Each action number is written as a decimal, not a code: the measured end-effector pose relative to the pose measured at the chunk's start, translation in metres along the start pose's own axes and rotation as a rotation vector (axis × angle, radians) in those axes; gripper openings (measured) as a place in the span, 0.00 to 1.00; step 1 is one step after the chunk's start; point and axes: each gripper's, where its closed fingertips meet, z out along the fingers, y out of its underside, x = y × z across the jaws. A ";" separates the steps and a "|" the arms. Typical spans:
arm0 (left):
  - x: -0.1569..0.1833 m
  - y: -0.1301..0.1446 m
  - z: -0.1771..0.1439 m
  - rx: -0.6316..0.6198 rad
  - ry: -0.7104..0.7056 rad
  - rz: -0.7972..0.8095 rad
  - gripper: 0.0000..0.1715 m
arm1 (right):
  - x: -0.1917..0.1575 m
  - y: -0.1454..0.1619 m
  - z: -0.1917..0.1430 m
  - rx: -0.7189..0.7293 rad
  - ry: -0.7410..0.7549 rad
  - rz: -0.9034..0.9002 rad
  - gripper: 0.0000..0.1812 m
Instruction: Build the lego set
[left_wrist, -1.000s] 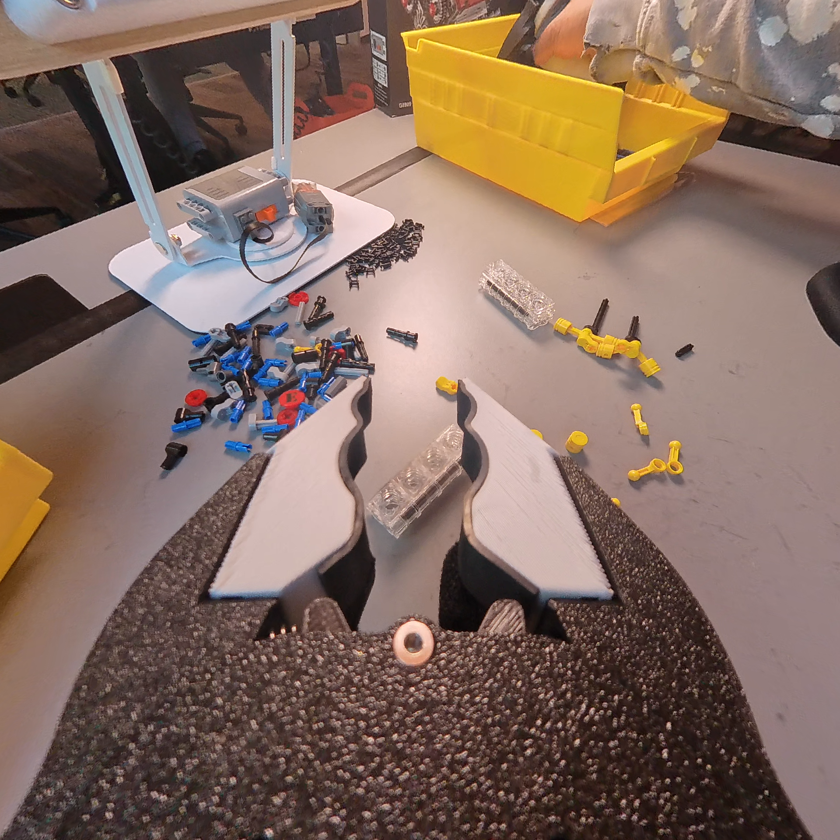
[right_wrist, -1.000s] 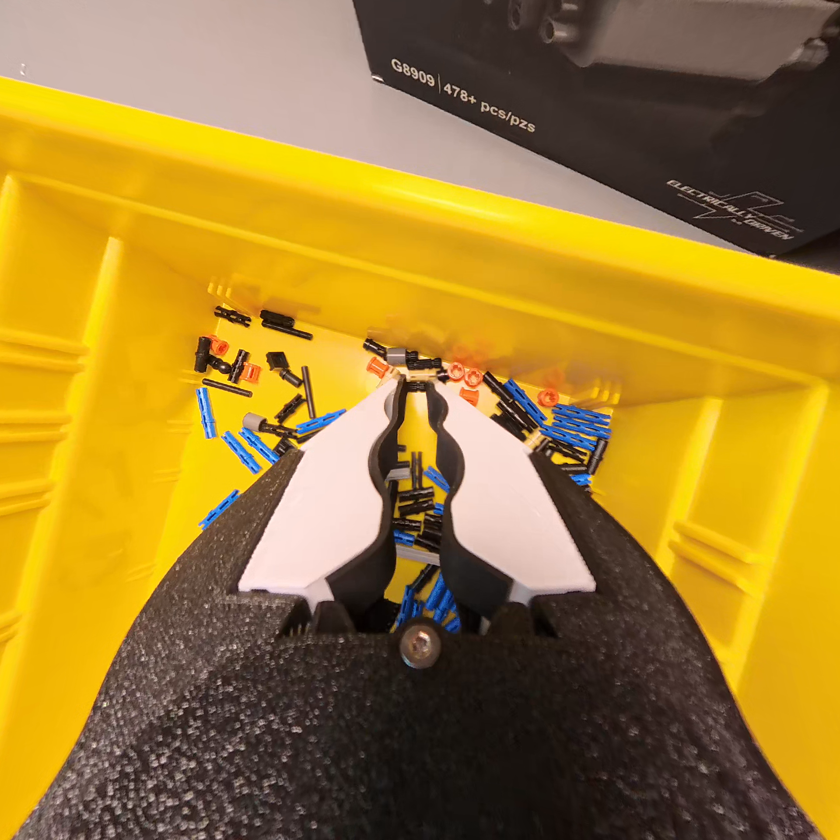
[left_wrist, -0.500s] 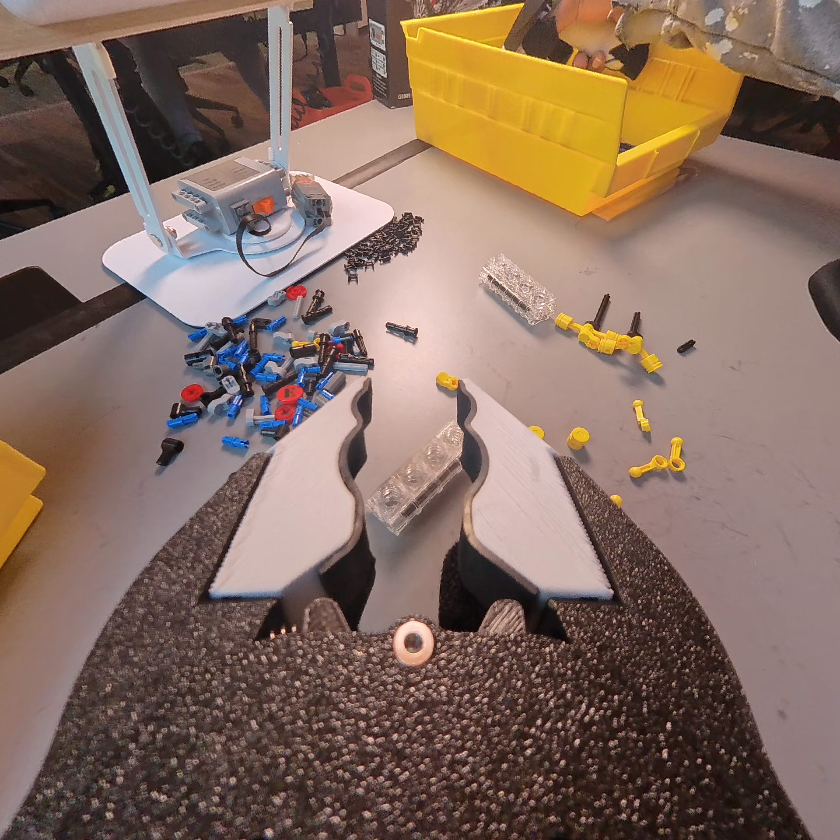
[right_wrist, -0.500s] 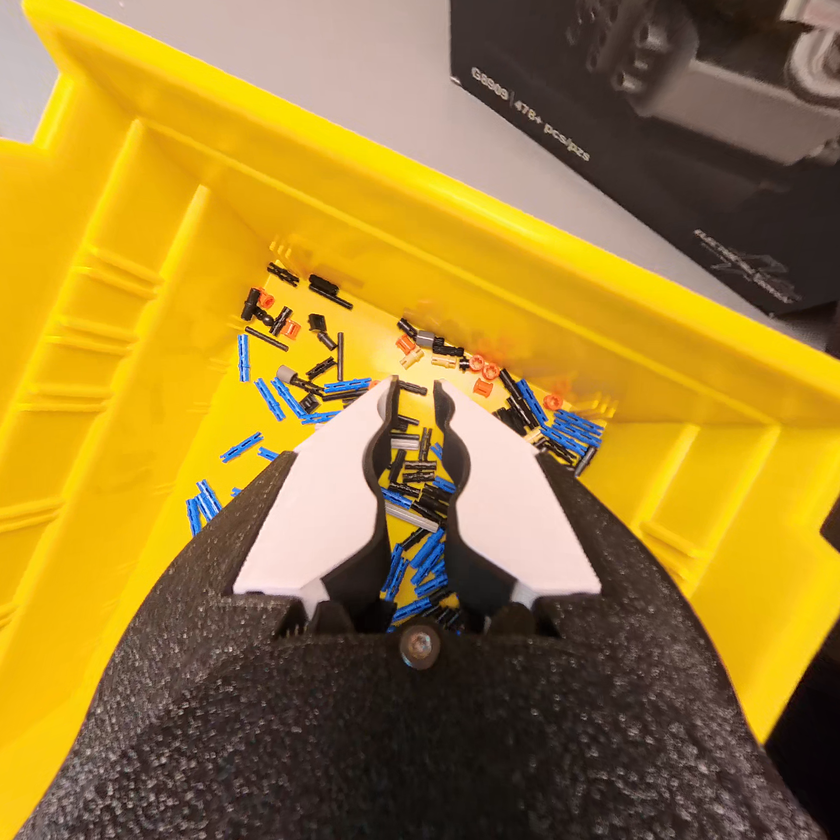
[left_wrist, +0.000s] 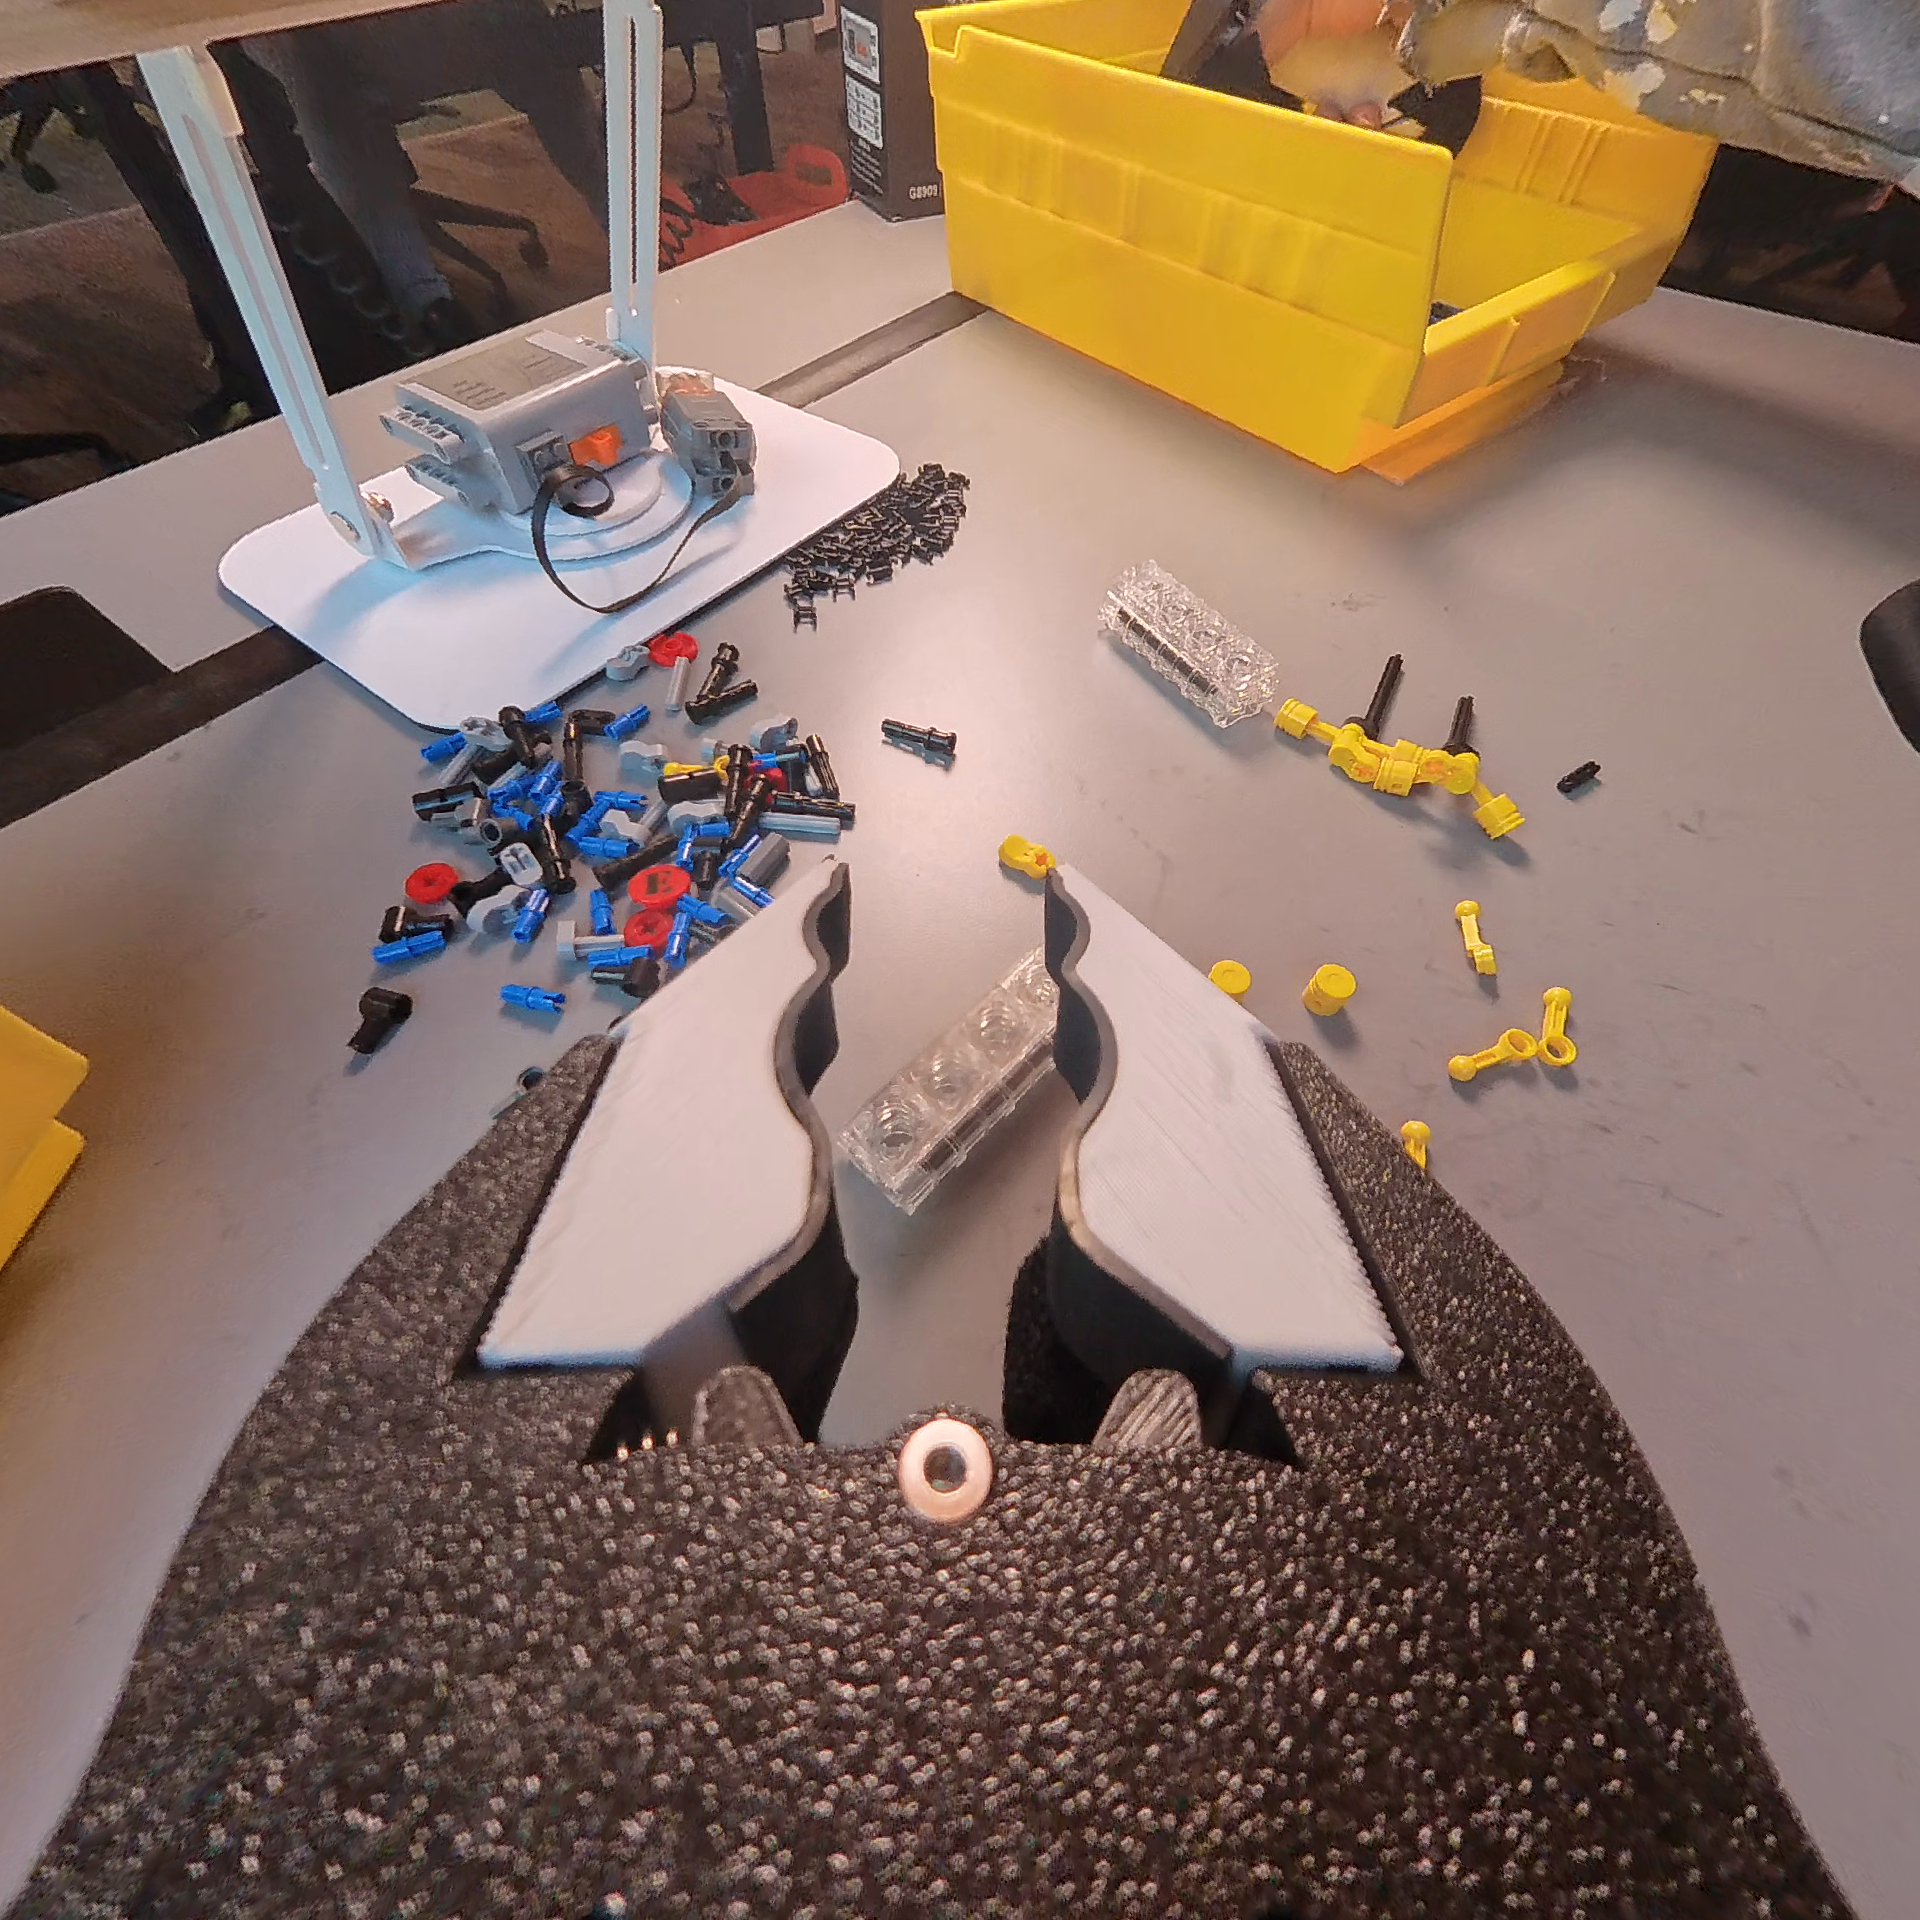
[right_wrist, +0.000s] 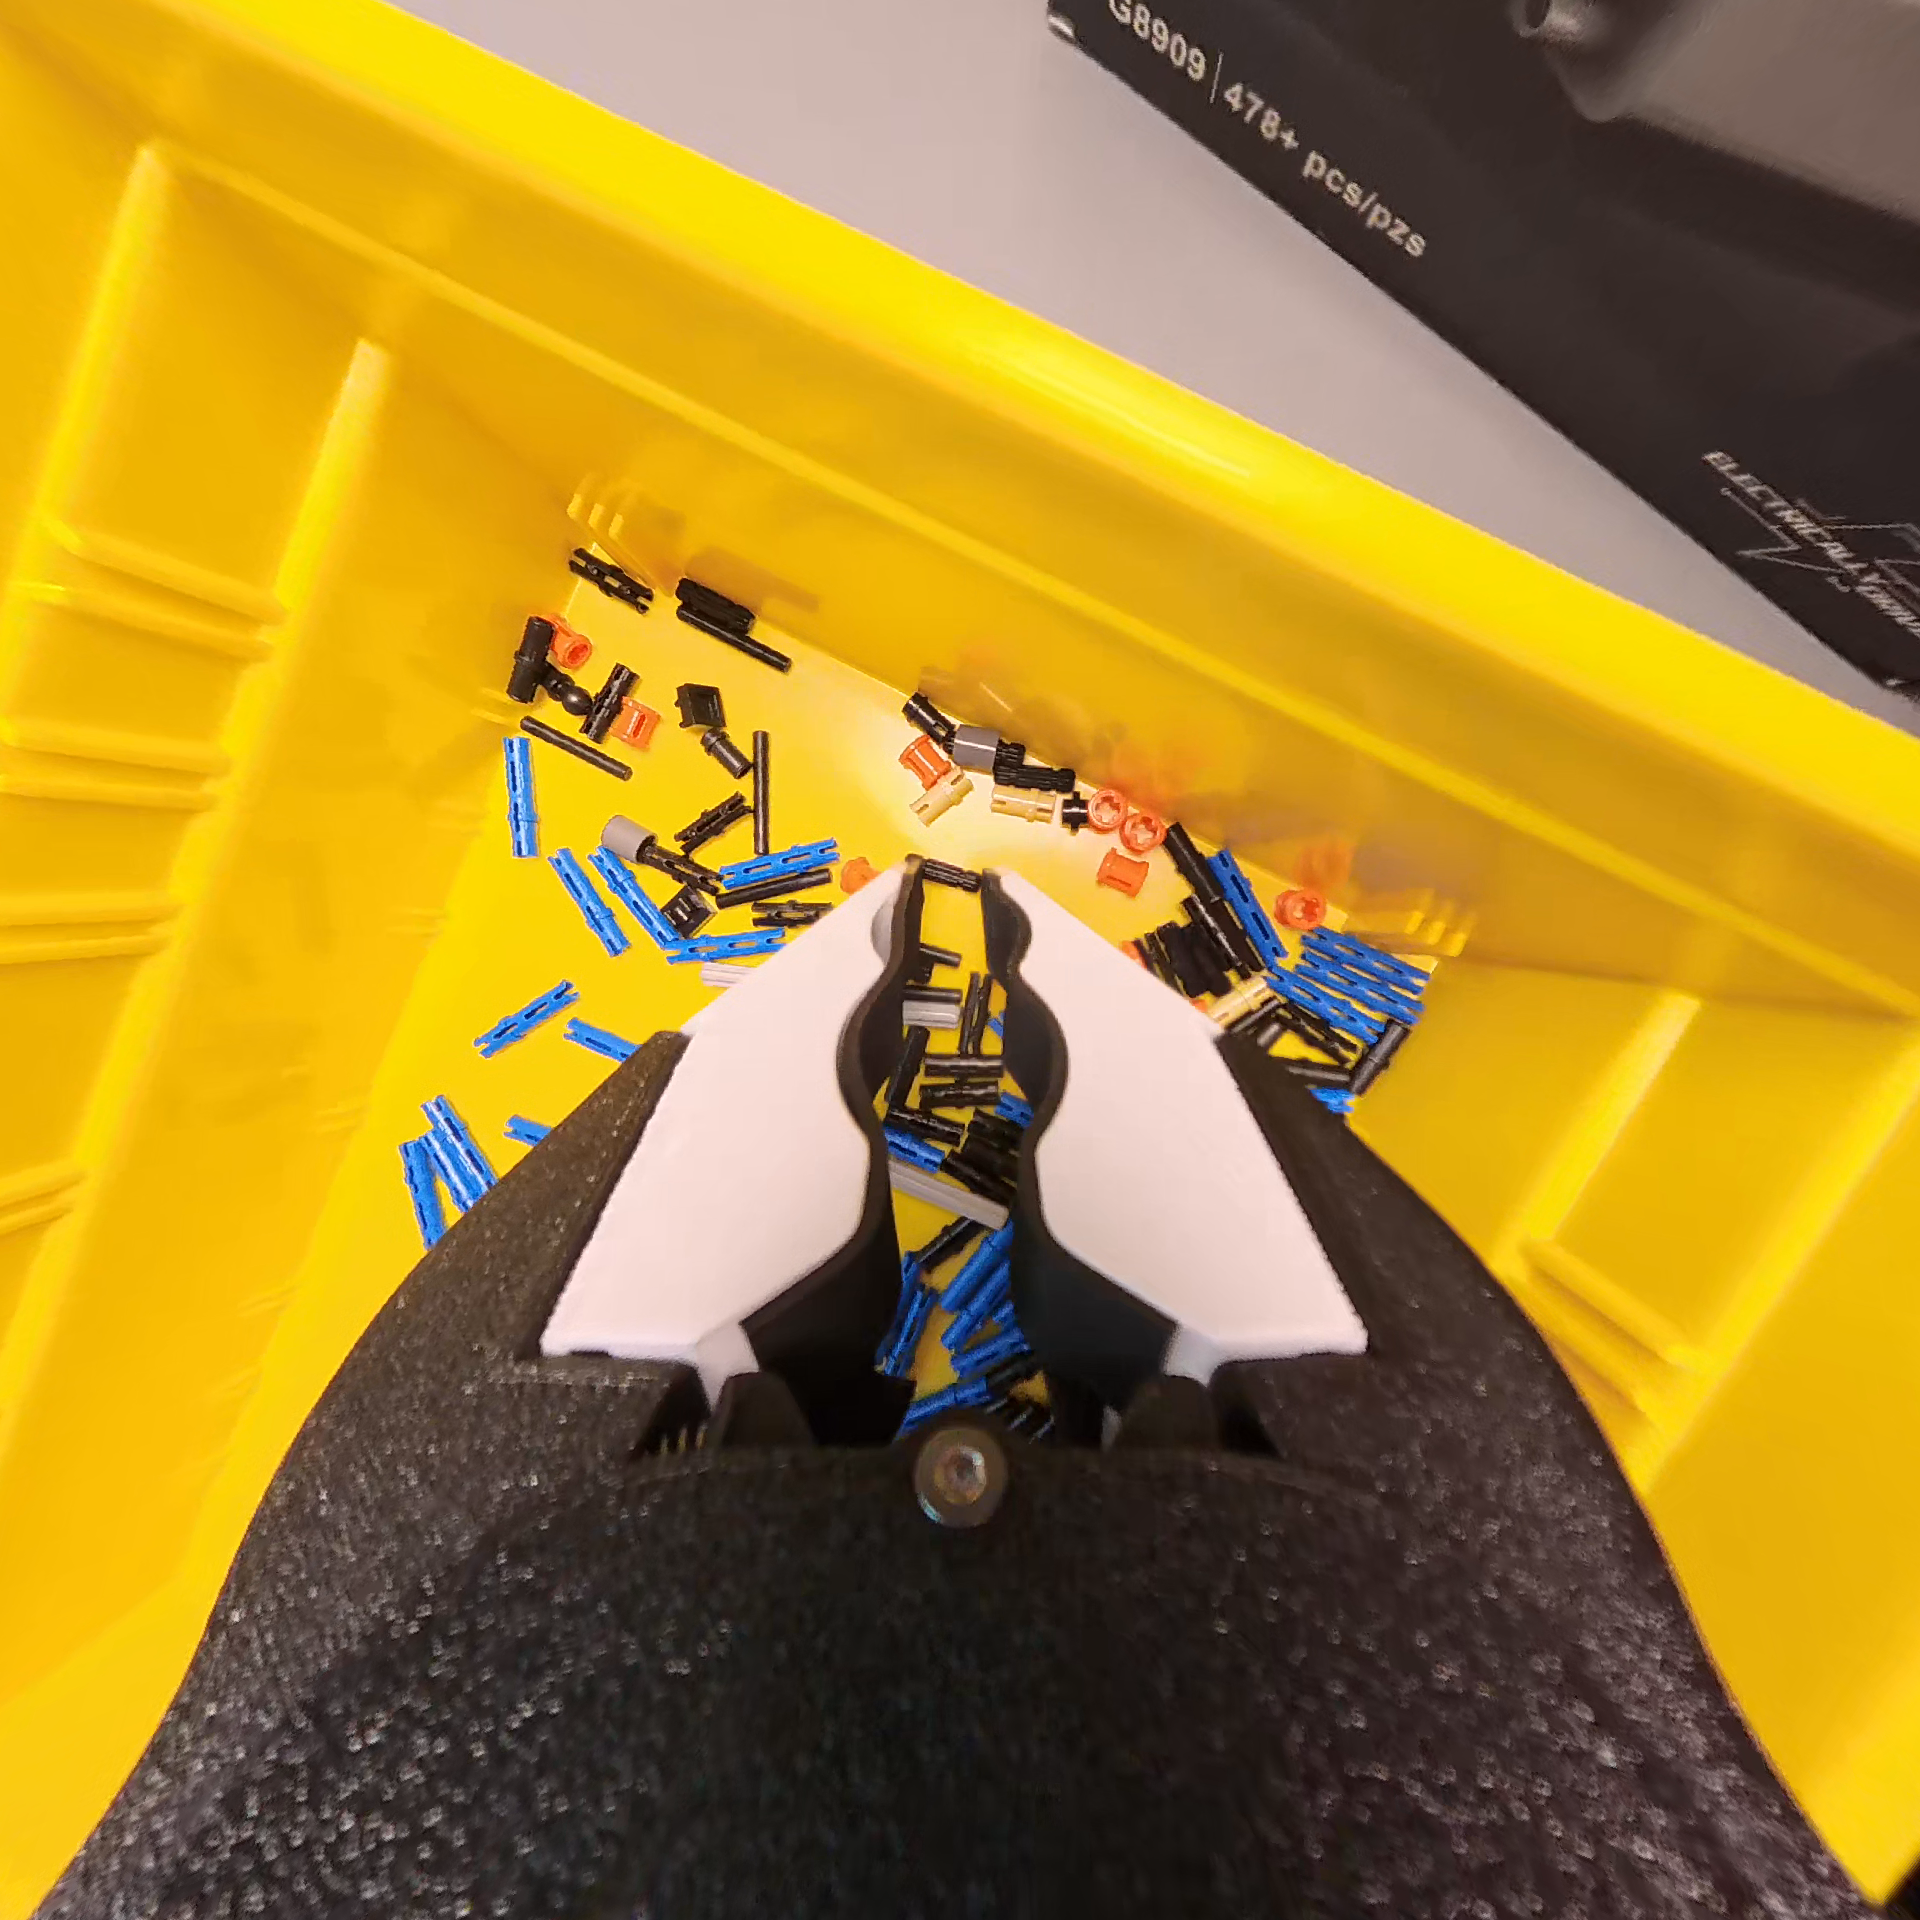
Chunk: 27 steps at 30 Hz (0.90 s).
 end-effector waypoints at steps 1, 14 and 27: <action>0.000 0.000 0.000 0.000 0.001 0.001 0.22 | -0.001 0.000 0.000 0.005 -0.005 0.005 0.05; 0.001 0.002 0.001 -0.011 0.002 0.004 0.22 | 0.001 -0.004 0.000 -0.018 0.057 -0.124 0.07; 0.009 -0.008 -0.003 0.030 0.030 0.006 0.22 | -0.103 -0.040 -0.092 0.431 -0.101 -0.345 0.02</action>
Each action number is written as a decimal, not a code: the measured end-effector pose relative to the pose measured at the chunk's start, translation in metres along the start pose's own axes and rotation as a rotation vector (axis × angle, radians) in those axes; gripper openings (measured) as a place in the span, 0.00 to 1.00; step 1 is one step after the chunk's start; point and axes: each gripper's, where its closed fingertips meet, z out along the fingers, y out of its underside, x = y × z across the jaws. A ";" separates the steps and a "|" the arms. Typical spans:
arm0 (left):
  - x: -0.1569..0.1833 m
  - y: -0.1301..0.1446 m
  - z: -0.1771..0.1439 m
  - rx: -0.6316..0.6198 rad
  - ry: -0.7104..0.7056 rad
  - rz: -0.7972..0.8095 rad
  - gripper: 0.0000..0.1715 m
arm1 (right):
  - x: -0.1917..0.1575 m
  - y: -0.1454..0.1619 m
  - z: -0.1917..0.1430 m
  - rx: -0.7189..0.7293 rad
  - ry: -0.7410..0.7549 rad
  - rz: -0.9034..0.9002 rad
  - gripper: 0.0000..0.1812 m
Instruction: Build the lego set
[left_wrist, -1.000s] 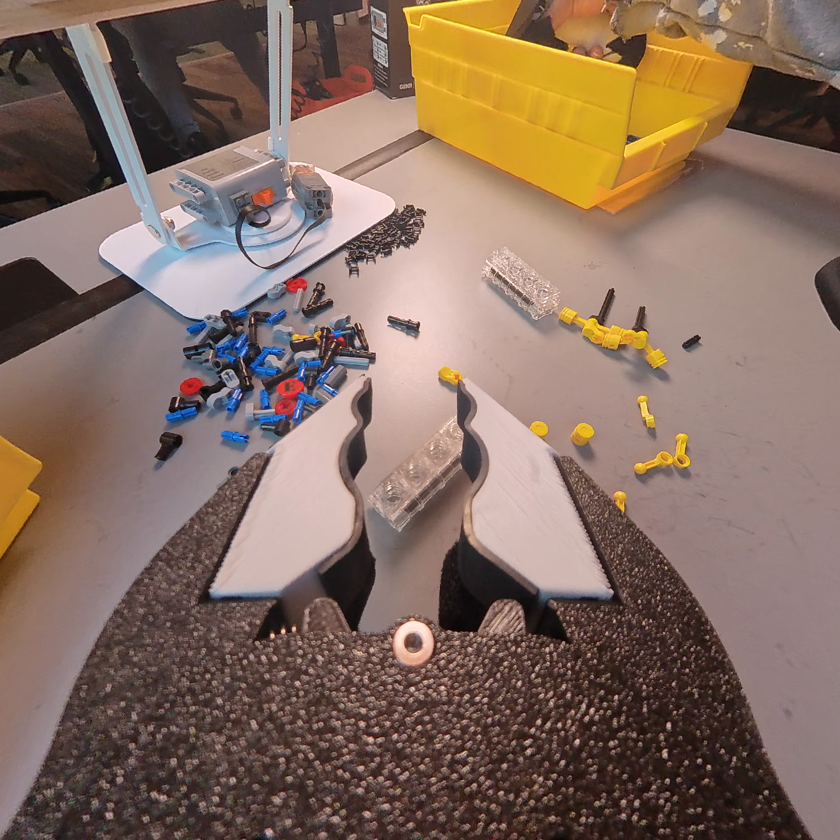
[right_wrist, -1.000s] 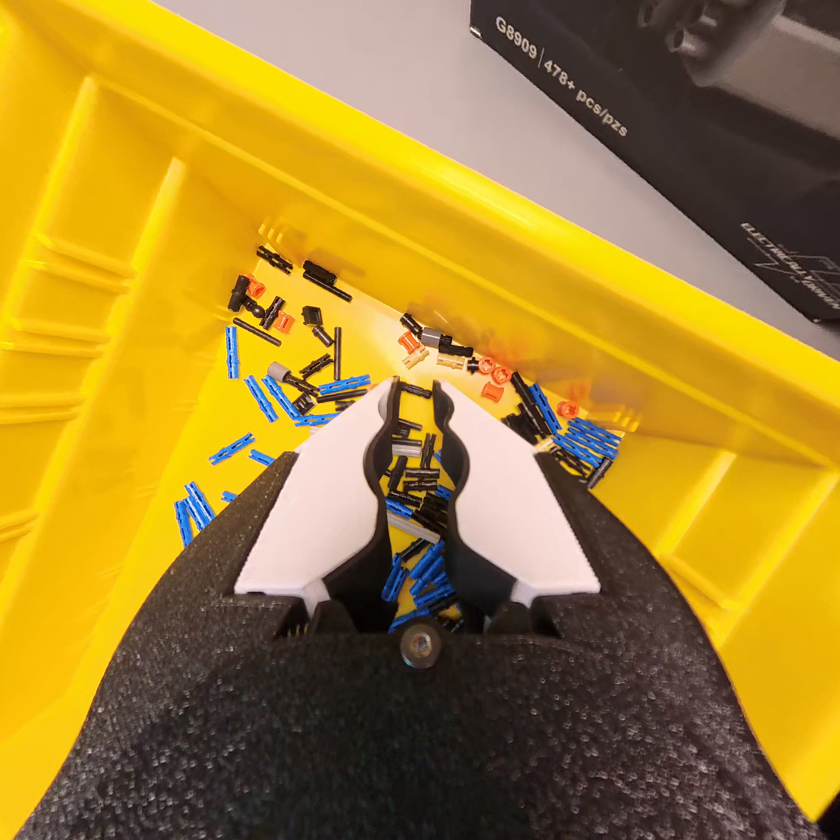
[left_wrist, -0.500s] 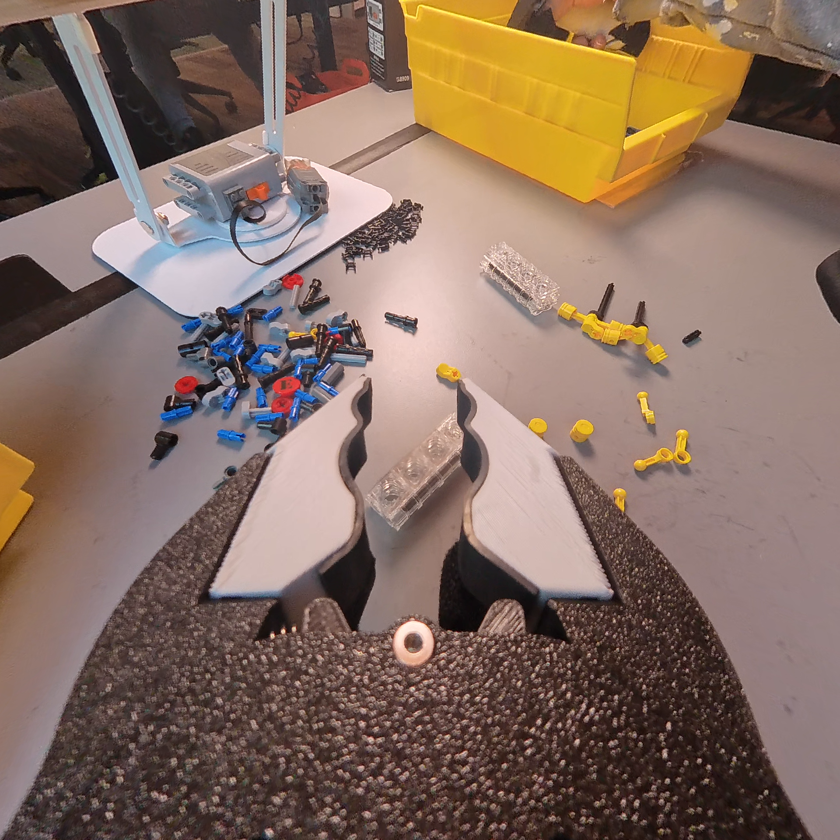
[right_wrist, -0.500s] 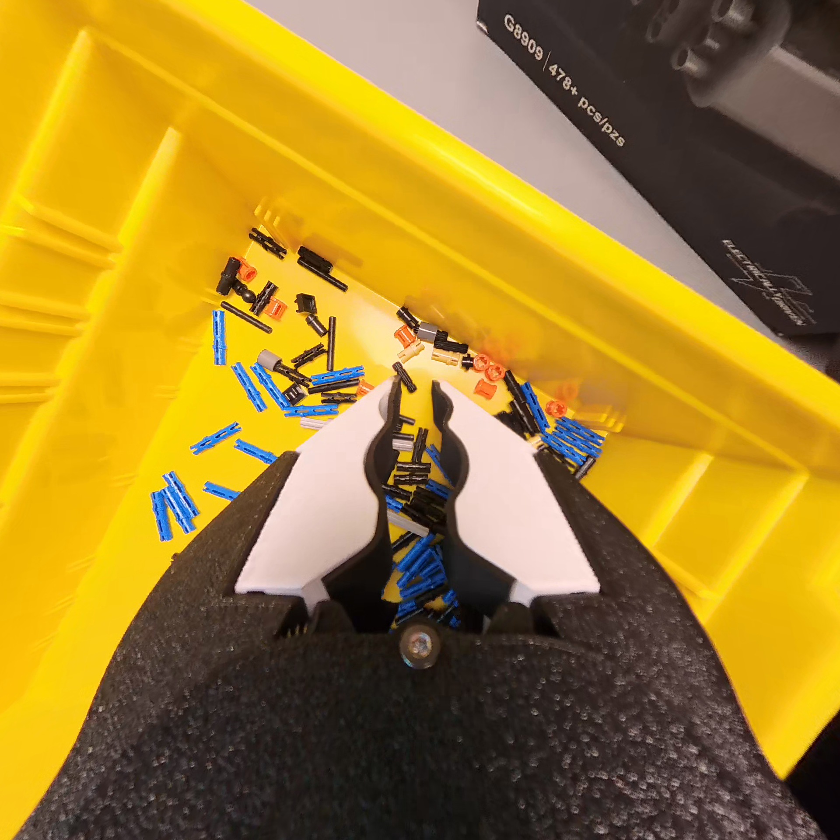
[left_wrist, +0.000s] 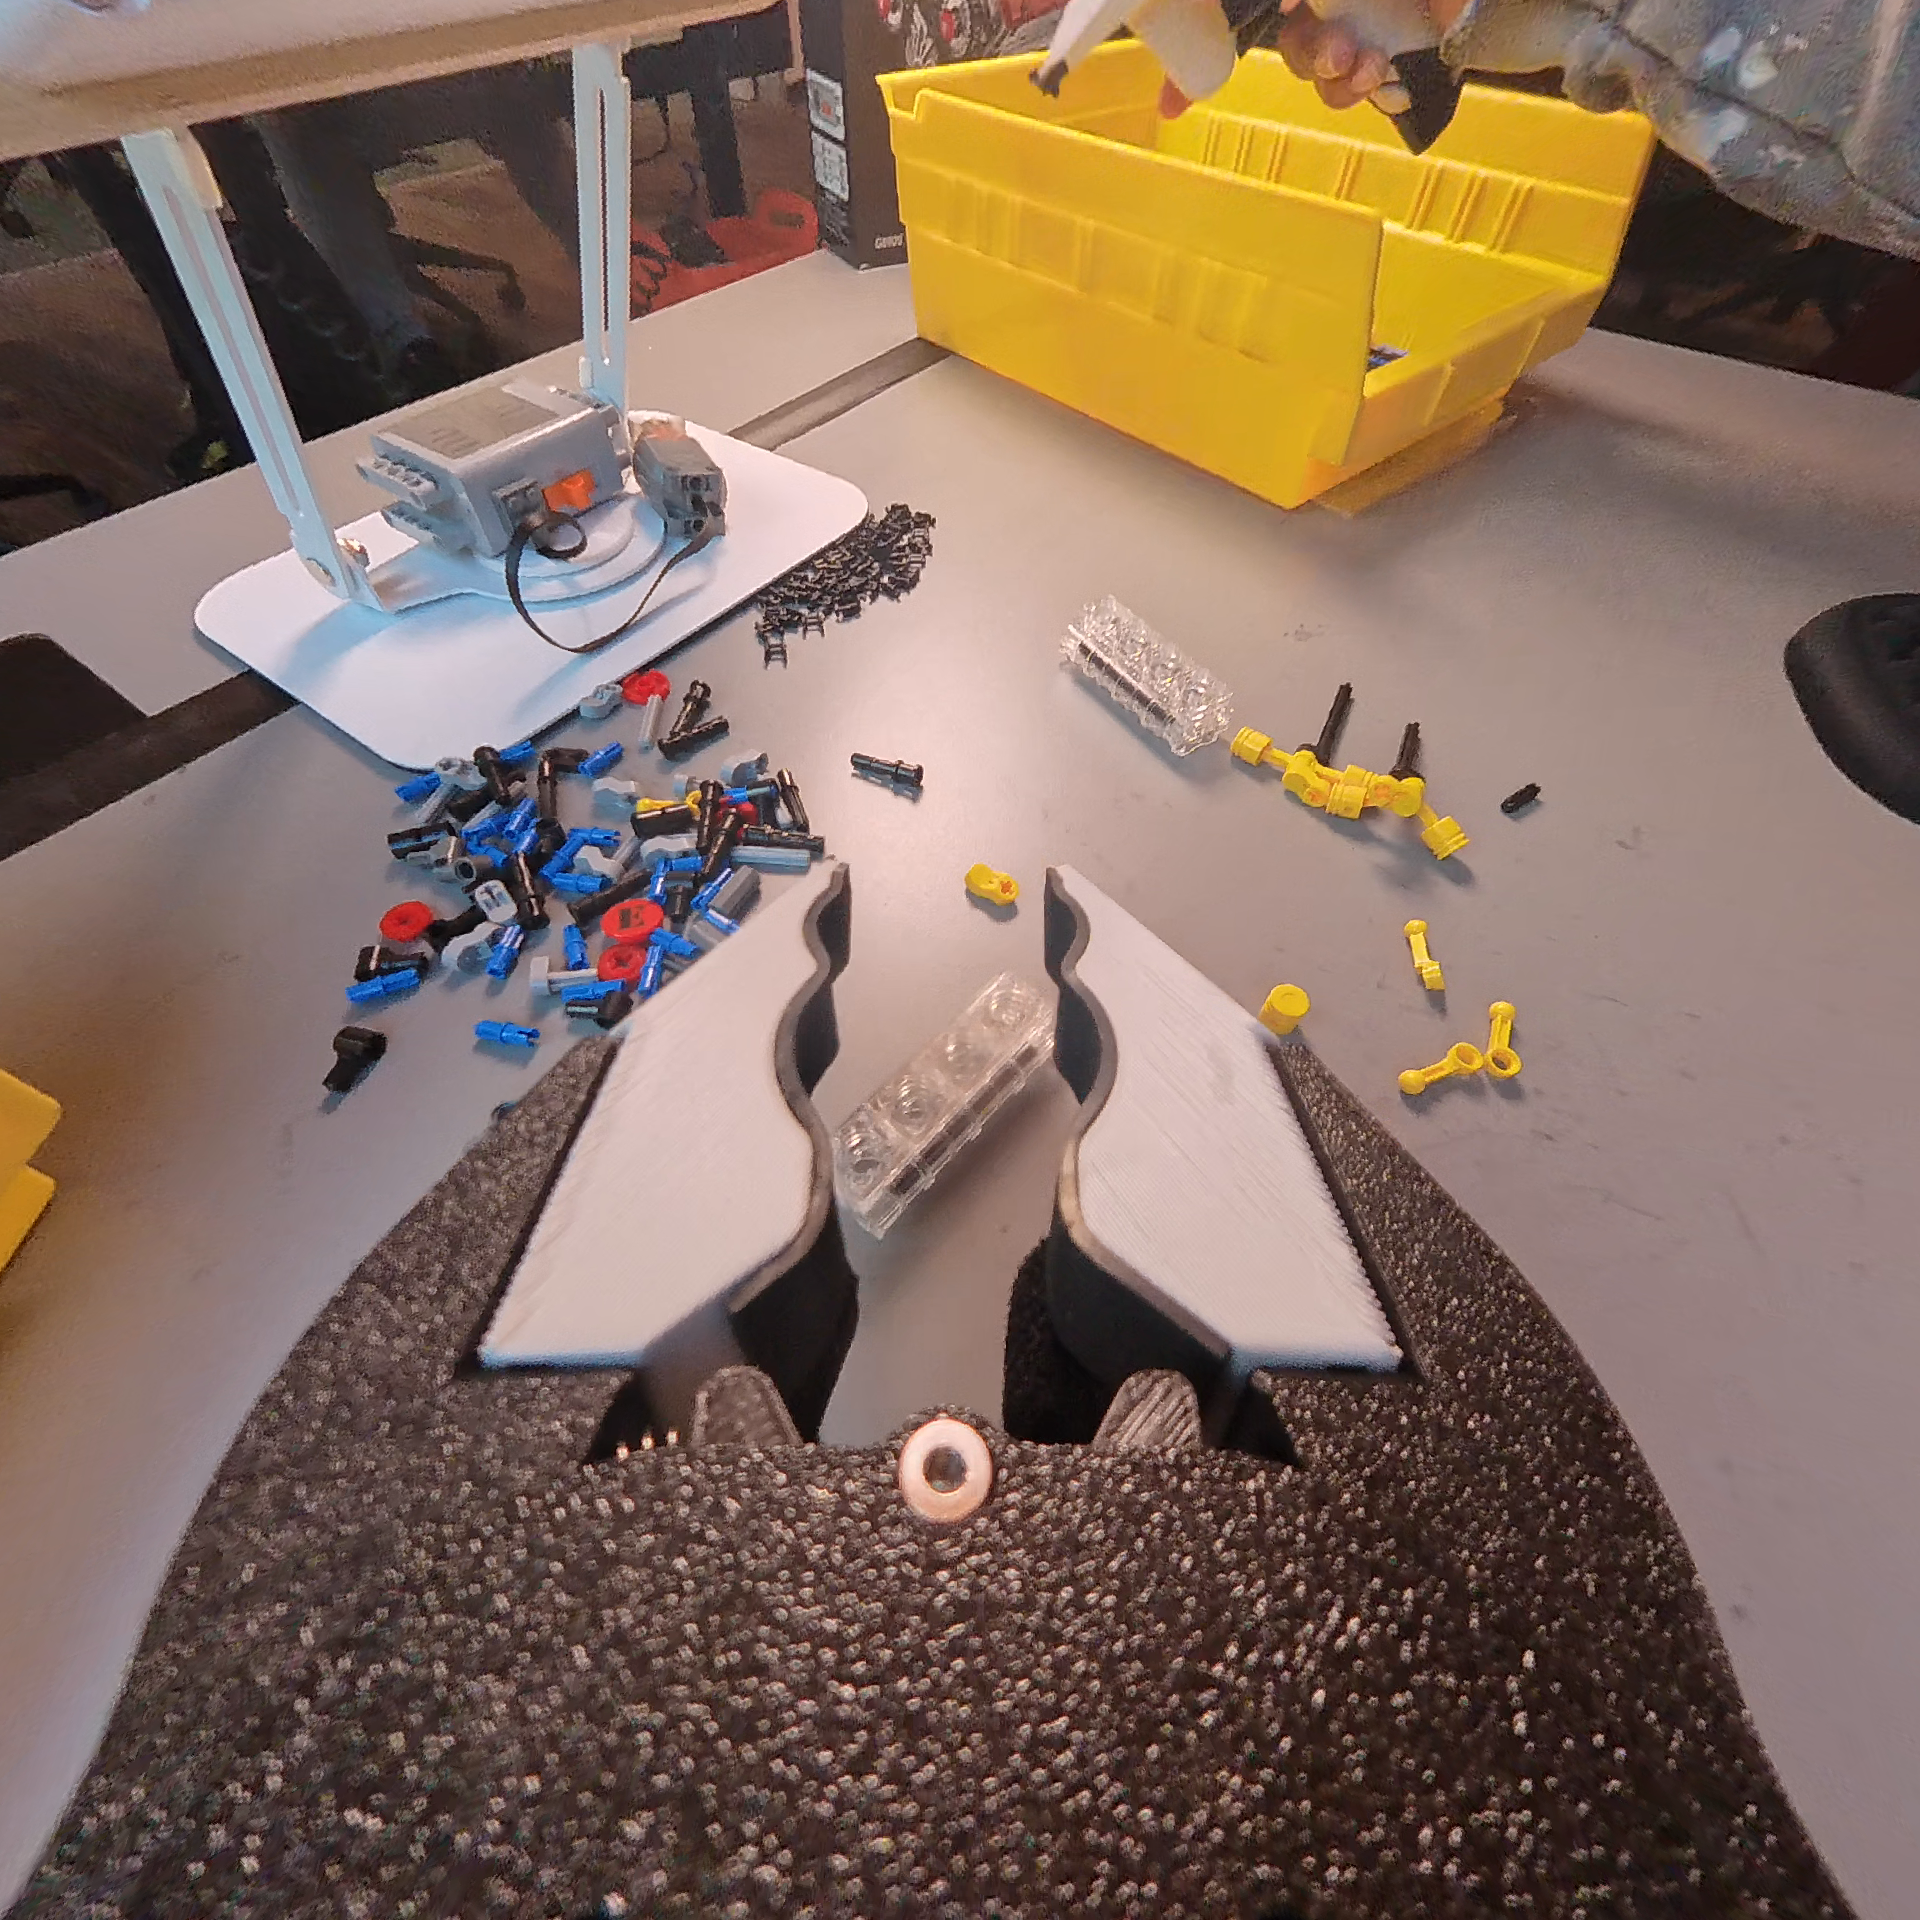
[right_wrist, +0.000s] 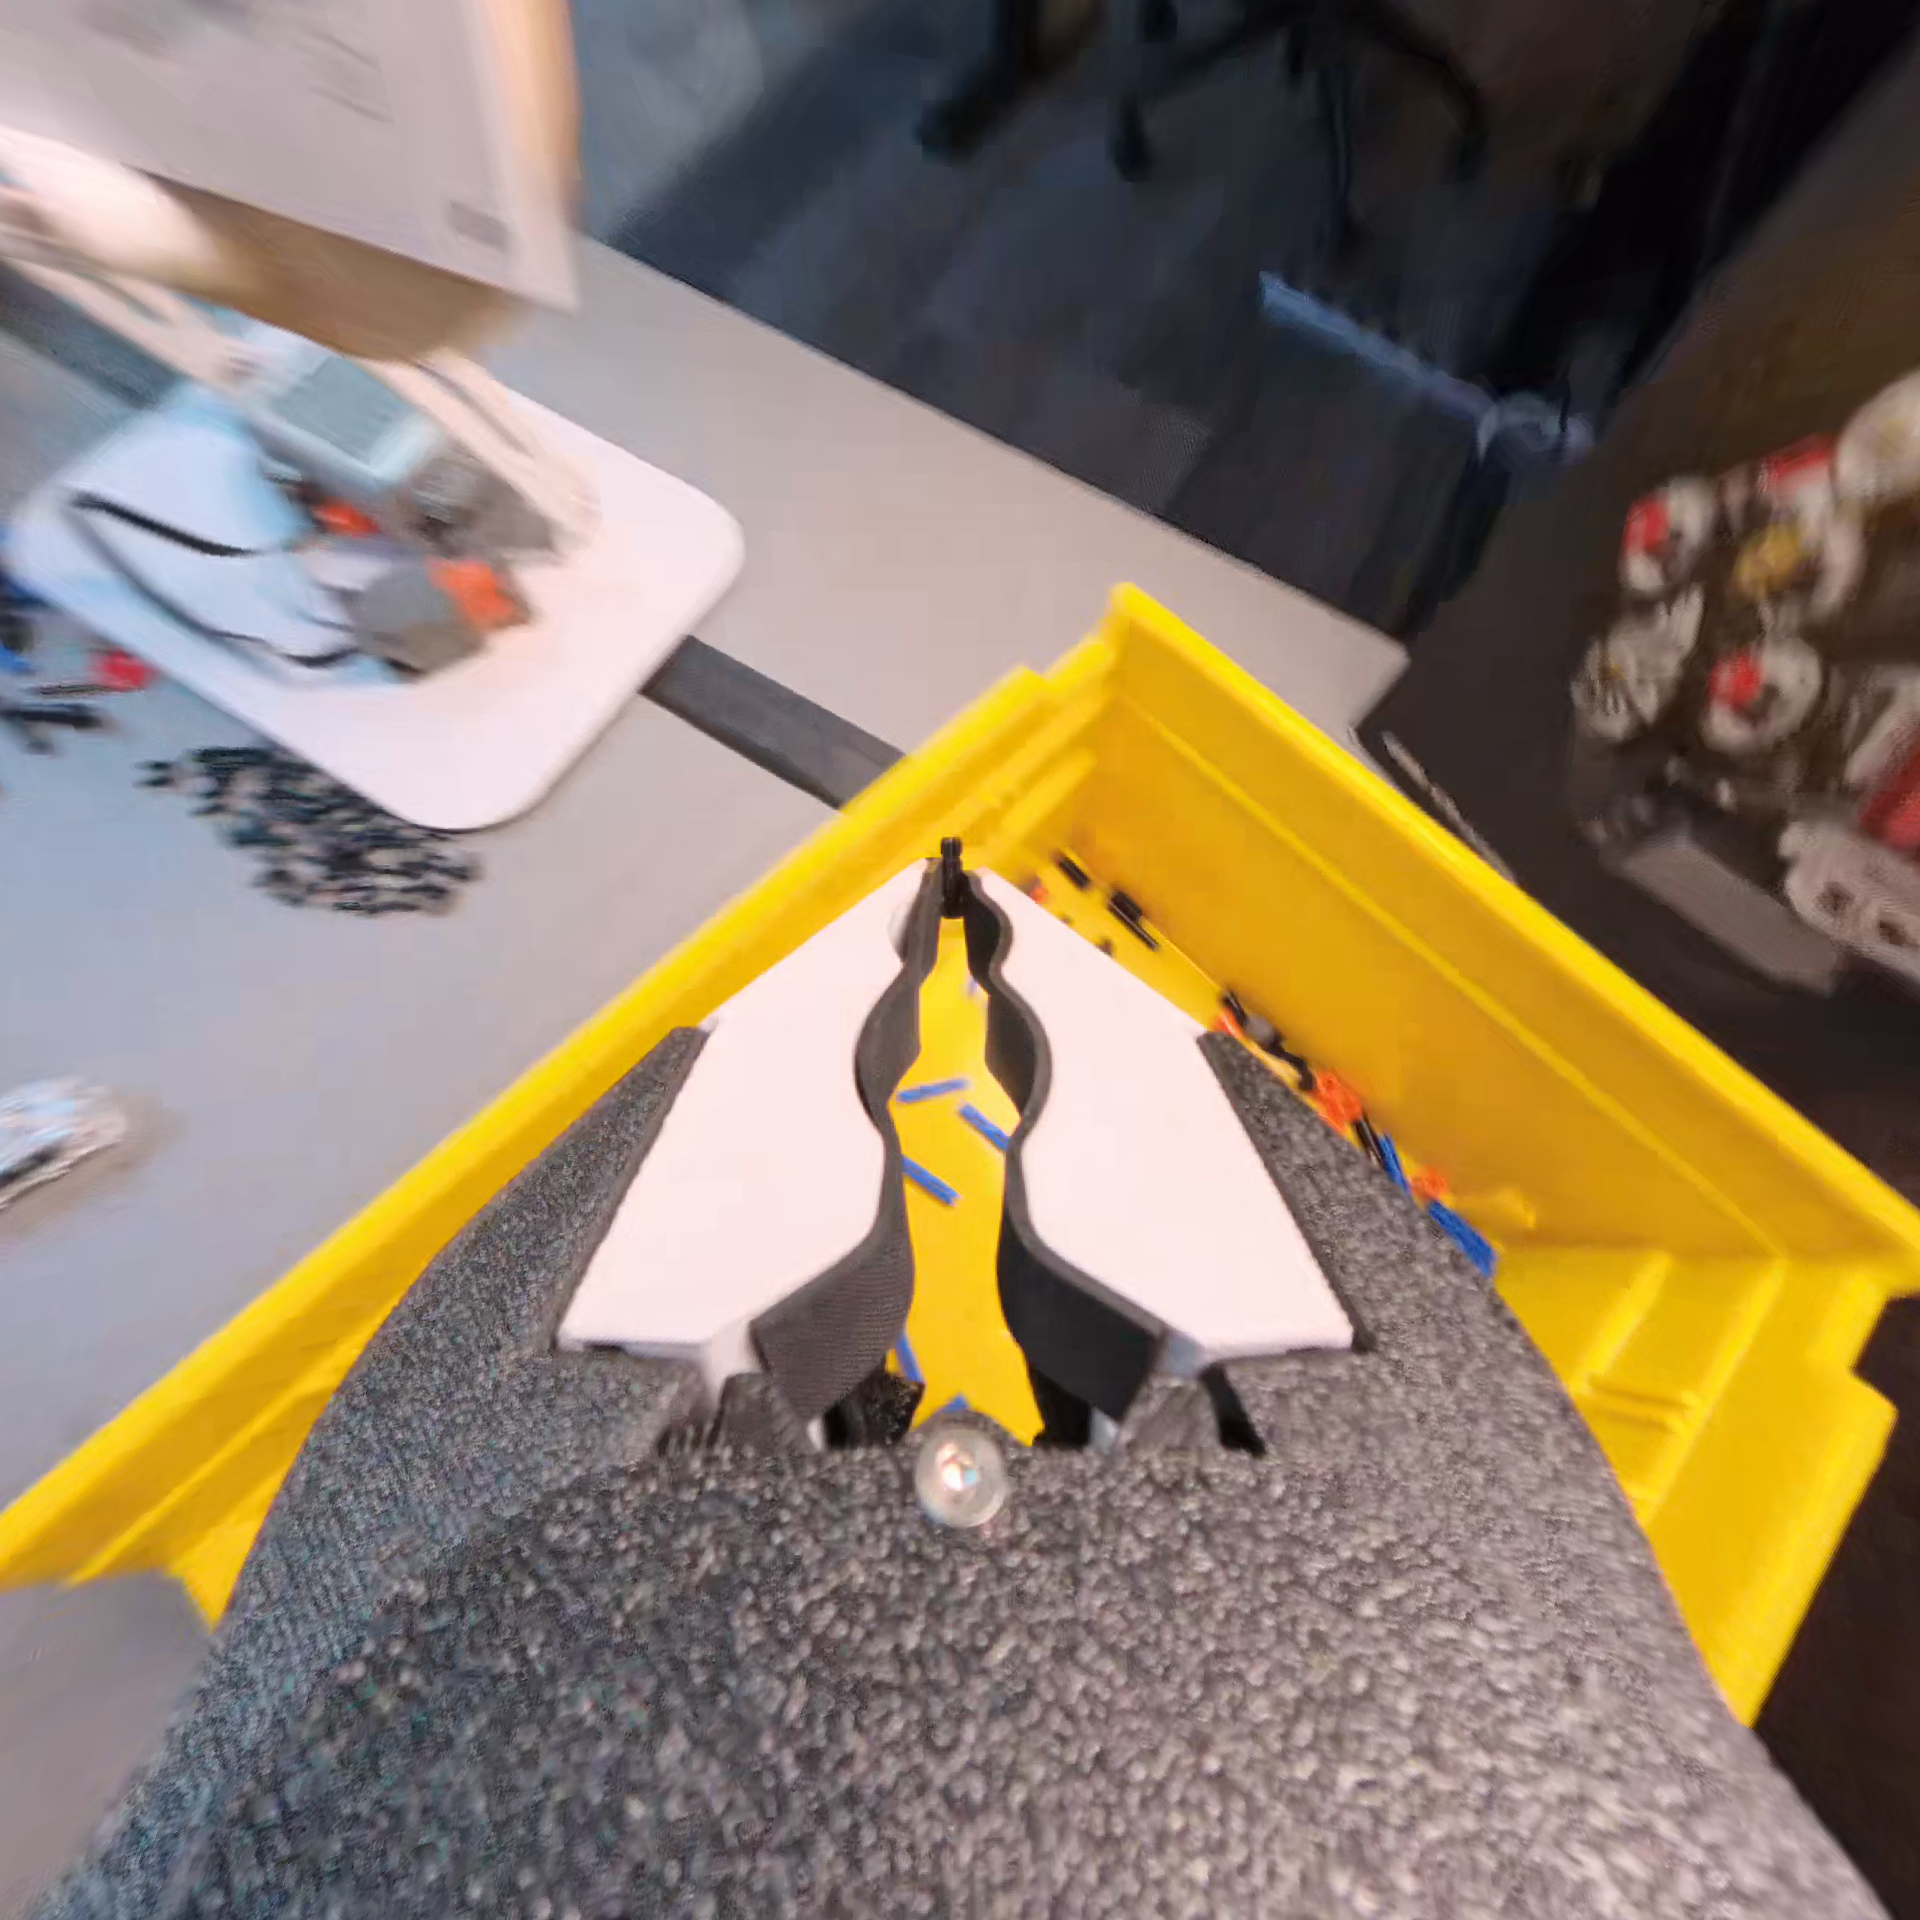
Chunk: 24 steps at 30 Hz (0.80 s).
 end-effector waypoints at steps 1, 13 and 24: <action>0.004 -0.003 0.000 0.012 0.013 0.000 0.22 | -0.029 -0.016 -0.018 0.074 -0.043 -0.065 0.02; 0.080 -0.051 0.015 0.104 0.036 0.016 0.19 | -0.333 -0.010 -0.116 0.530 -0.464 -0.068 0.02; 0.085 -0.019 0.042 -0.166 -0.038 0.071 0.20 | -0.383 0.013 -0.112 0.594 -0.480 0.010 0.02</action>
